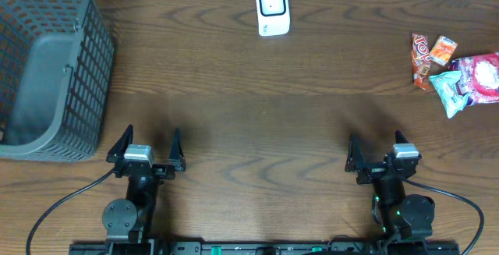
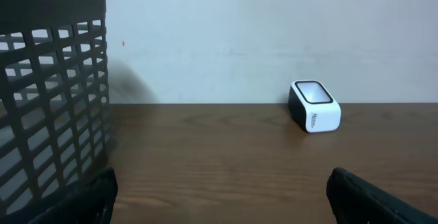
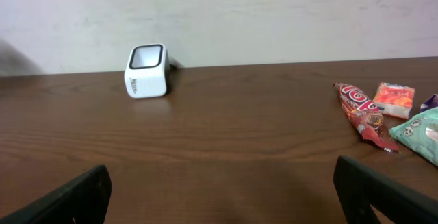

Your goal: Scan the item barcode

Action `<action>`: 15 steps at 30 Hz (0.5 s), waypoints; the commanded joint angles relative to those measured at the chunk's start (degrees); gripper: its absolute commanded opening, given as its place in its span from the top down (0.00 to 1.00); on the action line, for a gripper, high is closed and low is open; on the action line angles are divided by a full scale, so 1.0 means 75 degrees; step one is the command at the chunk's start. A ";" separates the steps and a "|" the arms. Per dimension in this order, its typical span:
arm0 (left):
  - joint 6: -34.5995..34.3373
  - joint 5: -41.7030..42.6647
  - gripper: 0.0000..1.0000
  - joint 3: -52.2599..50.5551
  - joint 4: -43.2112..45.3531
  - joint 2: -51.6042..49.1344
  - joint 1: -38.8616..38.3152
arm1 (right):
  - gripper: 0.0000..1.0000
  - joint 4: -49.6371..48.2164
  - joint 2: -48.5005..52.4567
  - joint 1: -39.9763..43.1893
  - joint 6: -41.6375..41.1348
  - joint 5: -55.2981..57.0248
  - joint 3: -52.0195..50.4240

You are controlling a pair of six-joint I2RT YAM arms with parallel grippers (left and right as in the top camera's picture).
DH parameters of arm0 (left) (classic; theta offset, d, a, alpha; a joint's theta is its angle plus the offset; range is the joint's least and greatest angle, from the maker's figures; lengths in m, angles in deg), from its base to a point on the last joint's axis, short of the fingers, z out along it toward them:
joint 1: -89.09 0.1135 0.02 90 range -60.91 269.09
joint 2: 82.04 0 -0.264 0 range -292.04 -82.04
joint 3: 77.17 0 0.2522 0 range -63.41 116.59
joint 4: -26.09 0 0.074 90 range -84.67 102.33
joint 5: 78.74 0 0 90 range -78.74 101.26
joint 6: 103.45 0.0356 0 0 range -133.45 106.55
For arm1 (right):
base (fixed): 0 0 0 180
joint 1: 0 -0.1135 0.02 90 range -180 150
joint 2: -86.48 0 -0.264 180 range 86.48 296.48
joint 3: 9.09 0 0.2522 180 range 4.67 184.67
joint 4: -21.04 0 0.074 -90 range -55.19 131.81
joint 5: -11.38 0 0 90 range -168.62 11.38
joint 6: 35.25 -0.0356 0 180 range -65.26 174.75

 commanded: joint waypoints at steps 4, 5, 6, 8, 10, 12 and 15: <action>0.0050 -0.0070 0.02 -0.0023 -0.0988 0.0087 0.0038 | 0.01 0.0032 -0.0050 -0.0064 0.0044 0.0032 -0.0012; 0.0050 -0.0064 0.02 -0.0023 -0.1192 0.0087 0.0038 | 0.01 0.0032 -0.0050 -0.0064 0.0044 0.0032 -0.0012; 0.0052 -0.0035 0.02 -0.0023 -0.1361 0.0087 0.0038 | 0.01 0.0032 -0.0050 -0.0064 0.0044 0.0032 -0.0012; 0.0050 -0.0035 0.02 -0.0020 -0.1518 0.0087 0.0038 | 0.01 0.0032 -0.0050 -0.0064 0.0044 0.0032 -0.0012; 0.0052 -0.0041 0.02 -0.0020 -0.1515 0.0087 0.0038 | 0.01 0.0032 -0.0050 -0.0064 0.0044 0.0032 -0.0012; 0.0082 -0.0041 0.02 -0.0020 -0.1518 0.0087 0.0038 | 0.01 0.0032 -0.0050 -0.0064 0.0044 0.0032 -0.0012; 0.0079 -0.0044 0.02 -0.0020 -0.1521 0.0087 0.0038 | 0.01 0.0032 -0.0050 -0.0064 0.0044 0.0032 -0.0012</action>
